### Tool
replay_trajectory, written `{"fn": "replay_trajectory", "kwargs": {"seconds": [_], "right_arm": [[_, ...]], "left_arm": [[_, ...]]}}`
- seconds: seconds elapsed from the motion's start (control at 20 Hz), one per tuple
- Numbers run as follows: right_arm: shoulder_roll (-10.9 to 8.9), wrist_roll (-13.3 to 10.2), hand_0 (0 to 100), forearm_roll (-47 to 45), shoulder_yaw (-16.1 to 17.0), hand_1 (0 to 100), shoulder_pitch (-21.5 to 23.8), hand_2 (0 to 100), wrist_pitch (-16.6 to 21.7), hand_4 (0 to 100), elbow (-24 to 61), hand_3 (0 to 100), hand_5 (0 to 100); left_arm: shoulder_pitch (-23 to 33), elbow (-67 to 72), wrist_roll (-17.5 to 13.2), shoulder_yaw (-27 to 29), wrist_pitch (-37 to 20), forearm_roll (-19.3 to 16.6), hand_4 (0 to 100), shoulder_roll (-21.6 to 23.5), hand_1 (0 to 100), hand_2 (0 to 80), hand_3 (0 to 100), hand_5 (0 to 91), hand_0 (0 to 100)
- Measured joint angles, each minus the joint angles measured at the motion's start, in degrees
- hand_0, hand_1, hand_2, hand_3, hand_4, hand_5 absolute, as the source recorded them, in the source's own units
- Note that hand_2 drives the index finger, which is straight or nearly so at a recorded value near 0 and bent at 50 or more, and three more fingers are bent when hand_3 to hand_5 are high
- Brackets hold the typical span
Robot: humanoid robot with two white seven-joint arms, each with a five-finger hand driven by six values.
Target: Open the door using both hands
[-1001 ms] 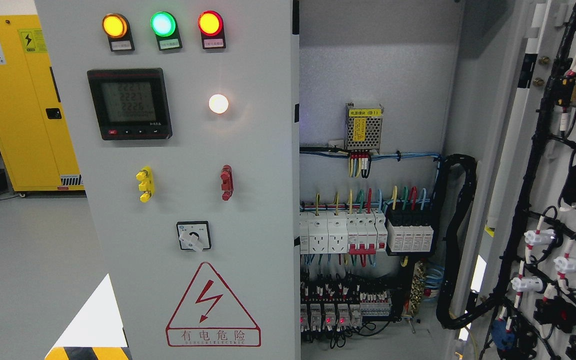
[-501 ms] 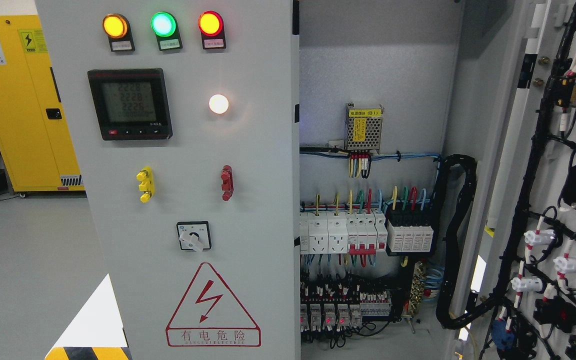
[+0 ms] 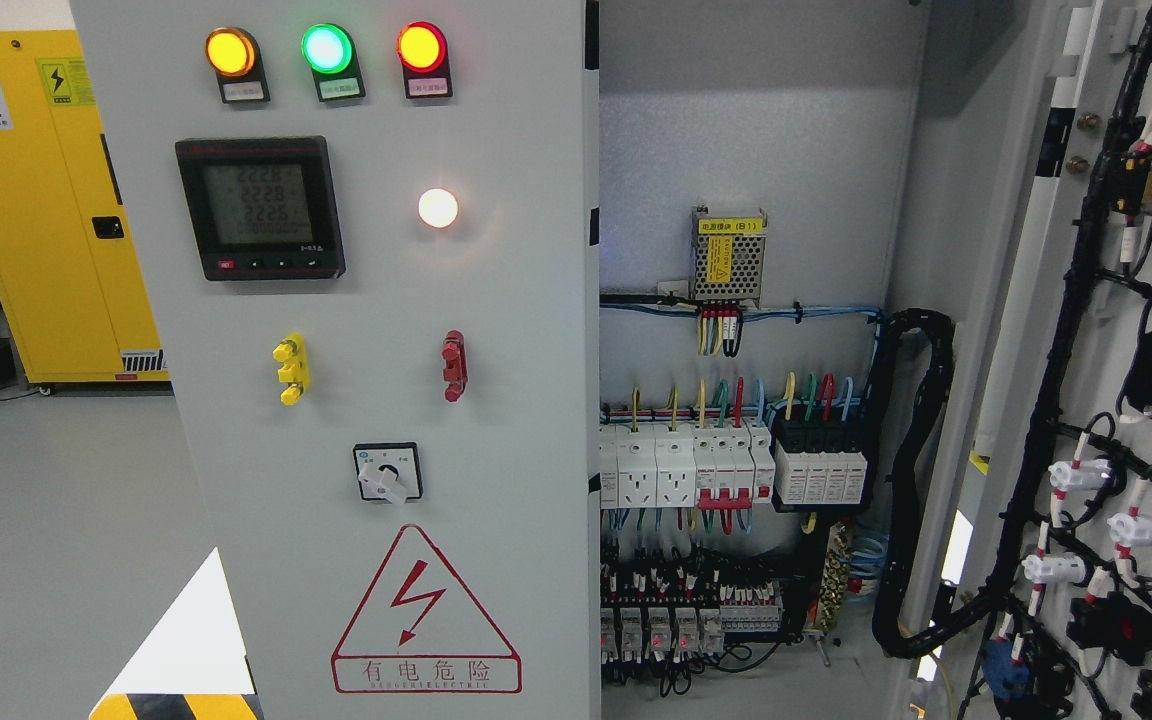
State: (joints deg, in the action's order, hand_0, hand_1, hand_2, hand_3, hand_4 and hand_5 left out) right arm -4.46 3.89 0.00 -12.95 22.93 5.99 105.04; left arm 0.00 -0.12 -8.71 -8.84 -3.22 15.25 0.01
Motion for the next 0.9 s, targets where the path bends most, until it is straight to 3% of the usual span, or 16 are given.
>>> {"fn": "replay_trajectory", "kwargs": {"seconds": [0.2, 0.4, 0.9], "right_arm": [[0.16, -0.16, 20, 0.00, -1.30, 12, -5.58, 0, 3.66, 0, 4.47, 0, 0], [0.98, -0.32, 20, -0.62, -1.89, 12, -12.59, 0, 4.30, 0, 7.37, 0, 0], [3.33, -0.61, 20, -4.00, -1.84, 12, -30.08, 0, -5.65, 0, 7.11, 0, 0]], "left_arm": [[0.00, 0.03, 0.01, -0.01, -0.12, 0.00, 0, -0.01, 0, 0.0, 0, 0.0, 0], [0.00, 0.07, 0.11, -0.02, -0.96, -0.02, 0, -0.01, 0, 0.0, 0, 0.0, 0], [0.00, 0.10, 0.01, -0.02, -1.47, -0.02, 0, -0.01, 0, 0.0, 0, 0.0, 0]]}}
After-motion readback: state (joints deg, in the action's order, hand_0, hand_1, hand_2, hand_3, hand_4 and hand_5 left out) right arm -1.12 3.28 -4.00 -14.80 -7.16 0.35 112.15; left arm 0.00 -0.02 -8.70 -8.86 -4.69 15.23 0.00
